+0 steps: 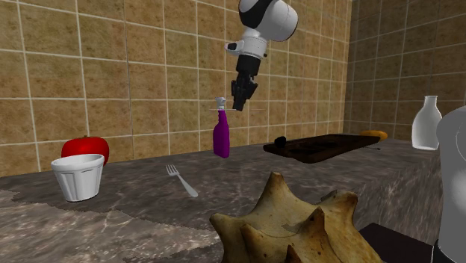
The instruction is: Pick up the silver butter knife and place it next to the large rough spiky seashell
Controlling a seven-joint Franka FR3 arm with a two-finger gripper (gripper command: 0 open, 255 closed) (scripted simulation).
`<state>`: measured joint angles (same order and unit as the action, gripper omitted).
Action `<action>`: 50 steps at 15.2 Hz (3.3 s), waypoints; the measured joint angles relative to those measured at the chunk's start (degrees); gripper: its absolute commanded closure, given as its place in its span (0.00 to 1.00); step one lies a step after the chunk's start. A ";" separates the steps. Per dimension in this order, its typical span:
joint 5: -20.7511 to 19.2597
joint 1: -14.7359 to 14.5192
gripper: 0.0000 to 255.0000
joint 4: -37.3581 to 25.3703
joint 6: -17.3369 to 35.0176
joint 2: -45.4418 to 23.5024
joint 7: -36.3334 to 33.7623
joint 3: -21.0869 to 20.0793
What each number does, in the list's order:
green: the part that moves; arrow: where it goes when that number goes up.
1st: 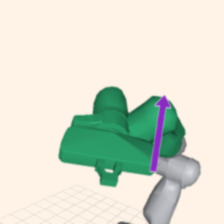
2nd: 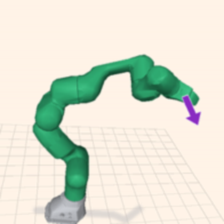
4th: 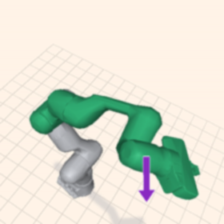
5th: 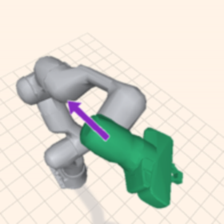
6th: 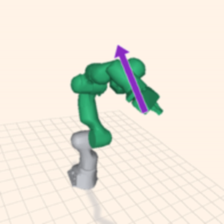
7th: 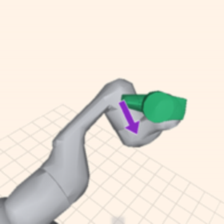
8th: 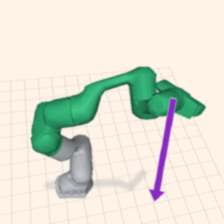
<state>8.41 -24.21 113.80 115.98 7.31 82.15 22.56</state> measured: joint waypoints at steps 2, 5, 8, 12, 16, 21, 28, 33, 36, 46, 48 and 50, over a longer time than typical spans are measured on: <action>-0.20 0.03 1.00 -1.21 -1.42 0.24 -0.25 -0.01; -2.04 -0.60 1.00 2.78 -1.10 4.60 -3.42 -1.85; -3.69 -1.13 1.00 7.17 -0.88 9.41 -7.15 -4.27; -5.29 -1.72 1.00 14.50 -0.13 16.71 -12.76 -8.40; -5.62 -2.41 1.00 20.32 -0.05 22.84 -17.85 -12.51; -4.64 -3.84 1.00 26.07 -1.57 30.63 -24.58 -18.25; -1.27 -7.12 1.00 31.03 -3.13 37.90 -33.75 -26.43; 2.05 -10.12 1.00 32.97 -4.97 42.40 -40.69 -32.70; 4.24 -12.00 1.00 32.42 -6.07 43.48 -45.15 -36.80; 11.19 -16.89 1.00 29.32 -7.28 43.93 -59.22 -50.35; 12.39 -17.54 1.00 27.88 -7.62 43.46 -62.15 -53.15; 13.24 -17.34 1.00 25.62 -7.17 41.51 -64.95 -56.28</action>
<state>21.65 -41.55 139.42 108.81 48.82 17.20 -33.72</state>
